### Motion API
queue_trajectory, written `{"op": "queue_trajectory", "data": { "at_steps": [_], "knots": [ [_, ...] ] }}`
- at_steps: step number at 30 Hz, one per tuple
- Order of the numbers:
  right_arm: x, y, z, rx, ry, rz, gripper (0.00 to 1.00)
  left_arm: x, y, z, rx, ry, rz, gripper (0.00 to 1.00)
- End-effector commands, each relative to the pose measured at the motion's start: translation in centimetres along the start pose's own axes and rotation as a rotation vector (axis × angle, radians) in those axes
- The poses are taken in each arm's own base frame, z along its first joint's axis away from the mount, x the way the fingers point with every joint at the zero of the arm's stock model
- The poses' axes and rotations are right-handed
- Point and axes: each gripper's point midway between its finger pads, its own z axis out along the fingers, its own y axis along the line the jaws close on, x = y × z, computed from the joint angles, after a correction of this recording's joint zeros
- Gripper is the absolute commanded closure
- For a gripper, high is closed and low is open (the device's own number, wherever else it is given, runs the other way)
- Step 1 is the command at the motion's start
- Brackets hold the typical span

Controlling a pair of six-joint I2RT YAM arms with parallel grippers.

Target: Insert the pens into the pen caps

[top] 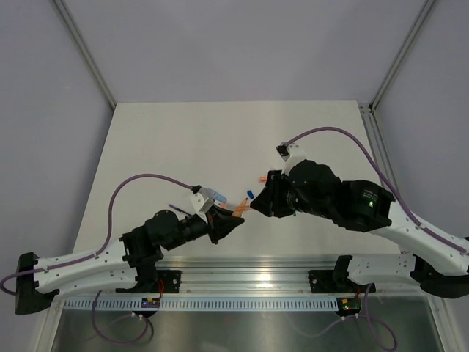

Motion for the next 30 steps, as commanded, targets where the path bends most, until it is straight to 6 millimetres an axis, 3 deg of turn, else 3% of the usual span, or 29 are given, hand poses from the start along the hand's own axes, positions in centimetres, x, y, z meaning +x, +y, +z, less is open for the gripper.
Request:
{"op": "queue_trajectory", "data": {
  "at_steps": [1,12,30],
  "knots": [
    [-3.3,-1.5,0.0,0.108,-0.141,-0.066,0.94,-2.2,-1.9,-0.5,0.081,-0.084,-0.031,1.00],
    [-4.9,-0.6,1.3,0.112,-0.190,-0.098,0.94,-2.5,-3.0,-0.8,0.137,-0.093,-0.047,1.00],
    [-1.9,-0.3,3.5,0.025,-0.130,-0.045,0.94,-5.0,-2.8,-1.5,0.104,-0.190,-0.108,1.00]
  ]
}}
